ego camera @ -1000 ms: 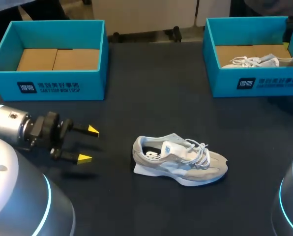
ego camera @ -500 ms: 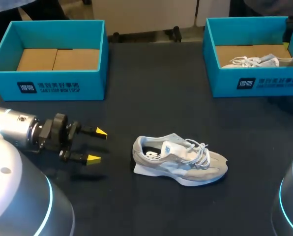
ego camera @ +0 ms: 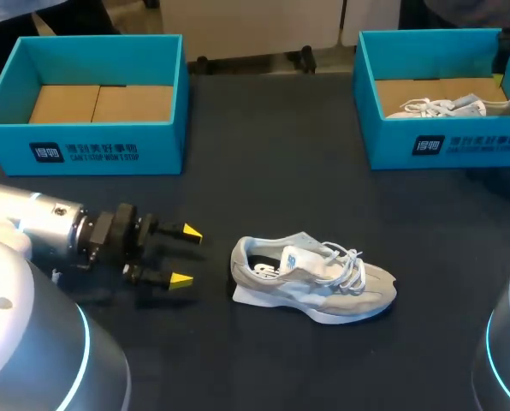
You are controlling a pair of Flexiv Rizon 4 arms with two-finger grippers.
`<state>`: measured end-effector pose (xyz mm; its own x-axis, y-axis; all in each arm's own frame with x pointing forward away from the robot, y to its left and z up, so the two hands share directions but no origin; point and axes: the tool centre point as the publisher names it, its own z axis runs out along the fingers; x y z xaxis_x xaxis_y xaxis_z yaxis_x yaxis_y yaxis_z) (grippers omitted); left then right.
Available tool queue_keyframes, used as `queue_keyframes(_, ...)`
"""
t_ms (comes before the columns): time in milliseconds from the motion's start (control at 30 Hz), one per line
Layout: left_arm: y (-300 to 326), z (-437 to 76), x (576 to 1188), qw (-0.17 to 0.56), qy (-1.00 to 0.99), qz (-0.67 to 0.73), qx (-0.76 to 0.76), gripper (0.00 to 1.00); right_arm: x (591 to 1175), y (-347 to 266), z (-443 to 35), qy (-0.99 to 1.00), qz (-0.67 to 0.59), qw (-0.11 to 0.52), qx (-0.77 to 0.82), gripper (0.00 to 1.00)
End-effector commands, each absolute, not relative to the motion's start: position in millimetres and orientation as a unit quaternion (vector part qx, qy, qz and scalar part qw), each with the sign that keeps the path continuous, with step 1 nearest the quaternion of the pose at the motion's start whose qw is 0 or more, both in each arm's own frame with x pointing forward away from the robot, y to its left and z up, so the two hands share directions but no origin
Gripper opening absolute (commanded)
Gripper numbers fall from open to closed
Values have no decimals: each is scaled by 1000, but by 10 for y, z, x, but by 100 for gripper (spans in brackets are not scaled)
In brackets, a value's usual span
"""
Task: Take the shoe out of the shoebox, open the shoe tongue, remove and reinsert the insole, then place the shoe into the shoebox
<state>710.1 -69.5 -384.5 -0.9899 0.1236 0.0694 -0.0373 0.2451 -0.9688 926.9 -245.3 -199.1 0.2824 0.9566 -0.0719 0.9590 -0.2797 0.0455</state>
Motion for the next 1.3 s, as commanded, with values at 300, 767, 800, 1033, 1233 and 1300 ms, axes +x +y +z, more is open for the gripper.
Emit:
queue_keyframes(300,-858,-3947,7101,53,-790,610,-29,100,9267,-2451,-1992,599,-15,40,800,100)
queue_keyframes(767,-1100,-3981,7110,49,-788,614,1,100,9267,-2451,-1992,599,-15,40,800,100)
queue_keyframes(800,-1117,-3986,7112,50,-788,614,2,100,9267,-2451,-1992,599,-15,40,800,100)
queue_keyframes(1033,-1221,-4036,7097,51,-790,611,3,100,9267,-2451,-1992,599,-15,40,800,100)
queue_keyframes(1233,-1284,-4082,7041,49,-791,610,-6,100,9267,-2451,-1992,599,-15,40,800,100)
queue_keyframes(1300,-1314,-4093,7035,49,-792,609,-6,100,9267,-2451,-1992,599,-15,40,800,100)
